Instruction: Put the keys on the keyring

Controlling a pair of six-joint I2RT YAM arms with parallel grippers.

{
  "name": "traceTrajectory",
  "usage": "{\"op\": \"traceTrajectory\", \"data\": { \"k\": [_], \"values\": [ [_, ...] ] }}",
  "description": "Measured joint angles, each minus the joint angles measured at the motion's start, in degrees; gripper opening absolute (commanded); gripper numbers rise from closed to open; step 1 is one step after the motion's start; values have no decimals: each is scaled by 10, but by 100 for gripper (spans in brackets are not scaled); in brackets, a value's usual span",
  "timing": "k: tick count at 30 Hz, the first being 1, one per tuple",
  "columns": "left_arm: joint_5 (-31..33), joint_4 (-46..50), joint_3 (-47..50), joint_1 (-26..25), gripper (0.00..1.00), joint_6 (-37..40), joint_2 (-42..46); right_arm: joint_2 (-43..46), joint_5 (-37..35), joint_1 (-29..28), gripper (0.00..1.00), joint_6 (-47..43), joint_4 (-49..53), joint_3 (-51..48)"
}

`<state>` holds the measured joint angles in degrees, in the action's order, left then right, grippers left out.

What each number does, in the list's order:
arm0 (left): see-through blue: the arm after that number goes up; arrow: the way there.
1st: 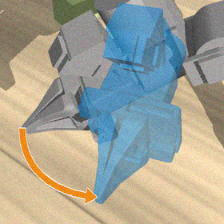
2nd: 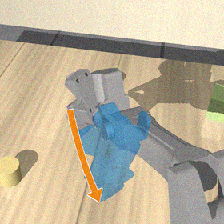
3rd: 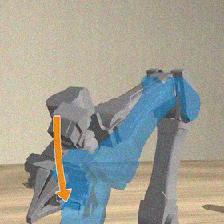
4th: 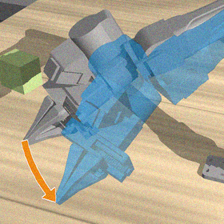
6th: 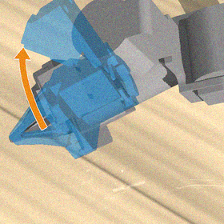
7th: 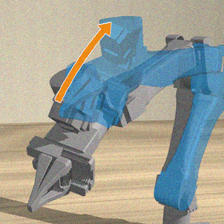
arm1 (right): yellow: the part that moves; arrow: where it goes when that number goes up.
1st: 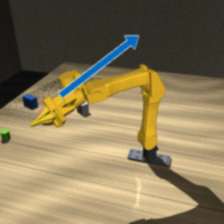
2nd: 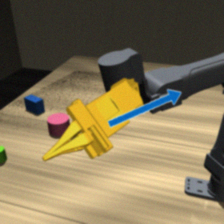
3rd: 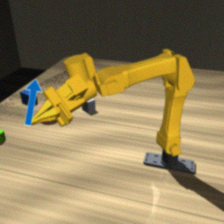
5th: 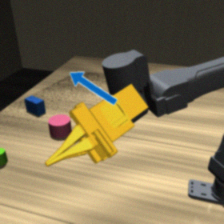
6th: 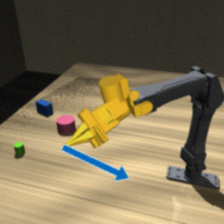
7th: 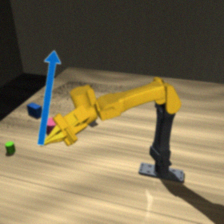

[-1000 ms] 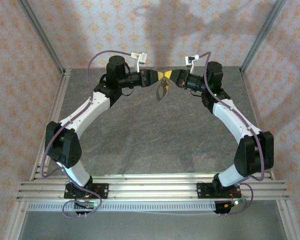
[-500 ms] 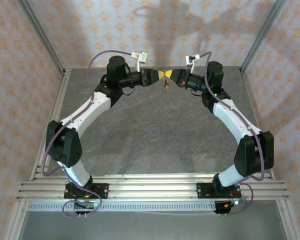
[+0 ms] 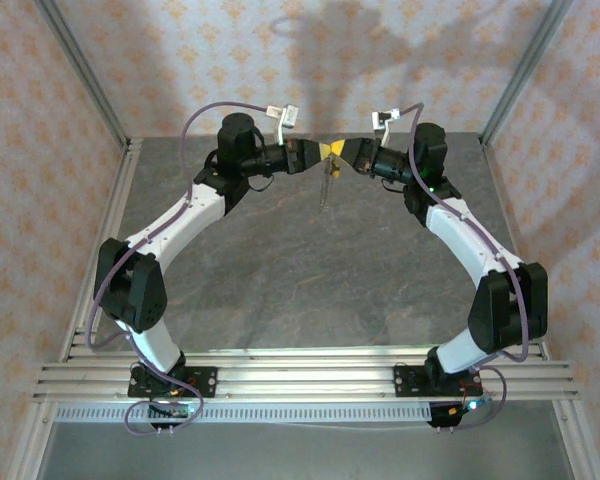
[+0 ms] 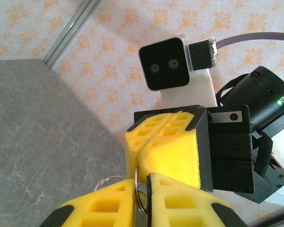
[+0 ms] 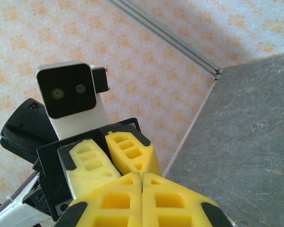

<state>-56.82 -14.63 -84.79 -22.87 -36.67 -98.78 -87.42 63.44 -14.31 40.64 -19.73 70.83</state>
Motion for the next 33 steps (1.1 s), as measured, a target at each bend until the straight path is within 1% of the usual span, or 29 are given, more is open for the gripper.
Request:
{"op": "traceTrajectory", "data": {
  "k": [3, 7, 8, 10, 11, 14, 18, 20, 27, 33],
  "values": [
    [2, 0, 0, 0, 0, -5, 0, 0, 0, 1, 0, 0, 0, 0],
    [3, 0, 0, 0, 0, -6, 0, -1, 0, 1, 0, 0, 0, 0],
    [3, 0, 0, 0, 0, -6, 0, -1, 0, 2, 2, 0, 0, 0],
    [3, -2, 0, 0, 0, -7, 0, 0, -2, 4, 19, 0, 1, 0],
    [2, -2, 0, 0, 0, -7, 0, 3, -5, 5, 26, 1, 1, -3],
    [2, -16, 7, -4, 0, -9, 0, 32, -34, 21, 36, 5, 3, -33],
    [3, -40, 25, -13, 0, -13, 0, 109, -101, 56, 37, 9, 6, -104],
    [3, -45, 33, -19, 0, -15, 0, 148, -137, 60, 39, 9, 10, -136],
    [29, -88, 81, -41, 0, -32, 21, 262, -231, 47, 43, 7, 18, -240],
    [53, -151, 106, -54, 0, -64, 33, 296, -275, 12, 45, -17, 35, -264]
  ]
}}
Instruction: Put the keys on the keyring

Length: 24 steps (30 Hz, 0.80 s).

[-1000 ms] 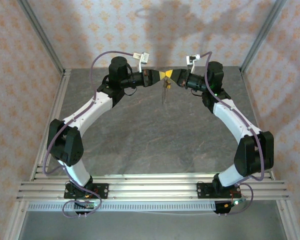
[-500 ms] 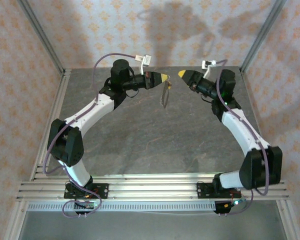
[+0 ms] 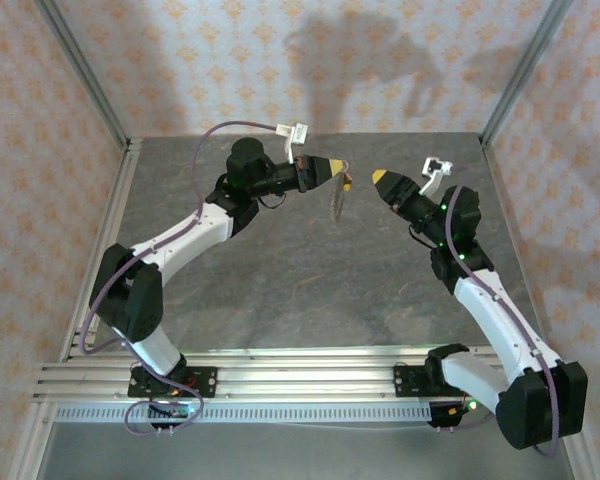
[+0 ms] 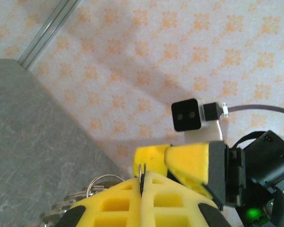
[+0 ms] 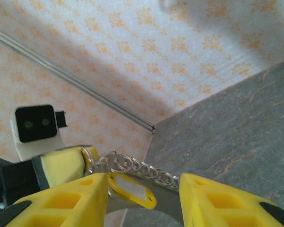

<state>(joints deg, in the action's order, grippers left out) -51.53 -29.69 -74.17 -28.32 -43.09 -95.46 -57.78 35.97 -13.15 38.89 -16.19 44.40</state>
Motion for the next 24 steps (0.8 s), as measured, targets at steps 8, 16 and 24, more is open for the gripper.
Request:
{"op": "traceTrajectory", "data": {
  "k": [8, 16, 24],
  "values": [
    [15, -47, 16, -8, 0, -23, 6, 1, -23, -59, 47, -68, 31, 0],
    [15, -60, 16, -9, 0, -36, 6, -17, -31, -72, 47, -117, 43, 6],
    [14, -61, 16, -10, 0, -37, 6, -54, -28, -76, 47, -146, 53, 48]
  ]
}}
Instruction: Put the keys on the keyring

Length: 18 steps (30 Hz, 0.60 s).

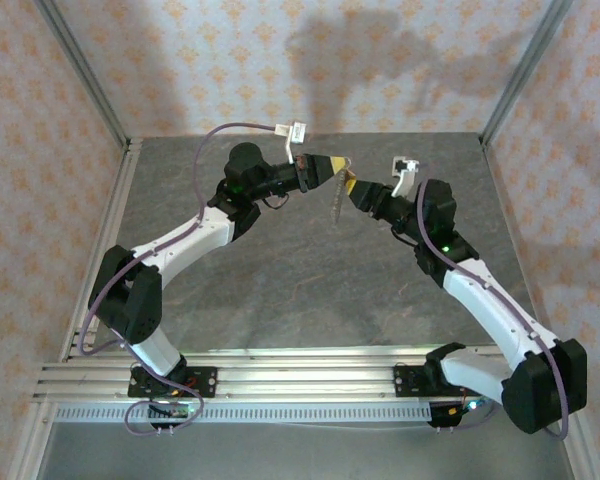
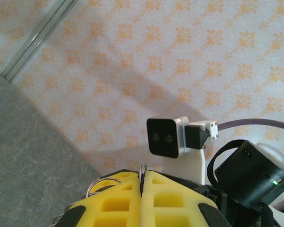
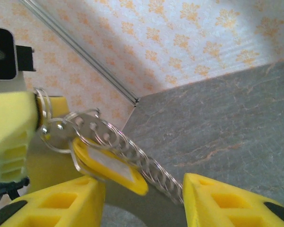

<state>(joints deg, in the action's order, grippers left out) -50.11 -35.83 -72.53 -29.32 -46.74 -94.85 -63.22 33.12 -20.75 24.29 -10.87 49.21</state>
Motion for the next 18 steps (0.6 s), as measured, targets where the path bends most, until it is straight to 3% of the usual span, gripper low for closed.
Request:
{"op": "traceTrajectory", "data": {
  "k": [5, 9, 18],
  "values": [
    [0, 0, 0, -2, 0, 0, 0, -15, 3, -10, 44, -10, 0, 24],
    [0, 0, 0, -2, 0, 0, 0, -28, 6, -12, 36, -16, 0, 26],
    [1, 0, 0, -3, 0, 0, 0, -35, 27, -14, 1, -21, -5, 26]
  ]
}}
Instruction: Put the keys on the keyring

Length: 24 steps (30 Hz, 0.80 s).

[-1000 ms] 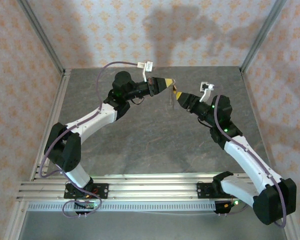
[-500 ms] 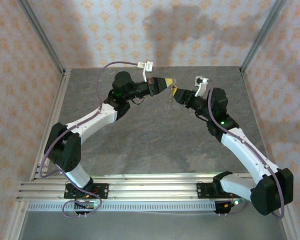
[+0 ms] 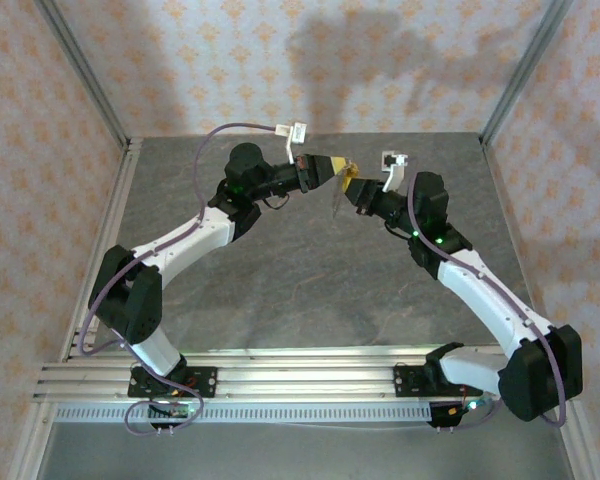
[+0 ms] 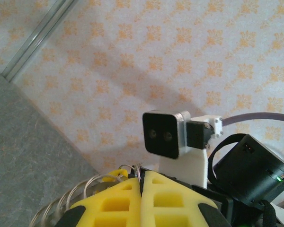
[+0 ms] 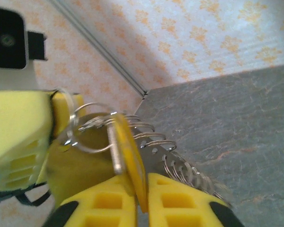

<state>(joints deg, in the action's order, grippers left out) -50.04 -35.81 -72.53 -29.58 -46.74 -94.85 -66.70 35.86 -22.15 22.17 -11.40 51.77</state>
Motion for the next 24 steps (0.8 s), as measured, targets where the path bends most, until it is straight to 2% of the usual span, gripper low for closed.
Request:
{"op": "traceTrajectory", "data": {
  "k": [13, 24],
  "values": [
    [0, 0, 0, 0, 0, 0, 0, 2, 29, -5, 0, -1, -1, 0],
    [2, -3, 0, 0, 0, -4, 0, 1, 20, -46, 0, -2, 0, 0]
  ]
}}
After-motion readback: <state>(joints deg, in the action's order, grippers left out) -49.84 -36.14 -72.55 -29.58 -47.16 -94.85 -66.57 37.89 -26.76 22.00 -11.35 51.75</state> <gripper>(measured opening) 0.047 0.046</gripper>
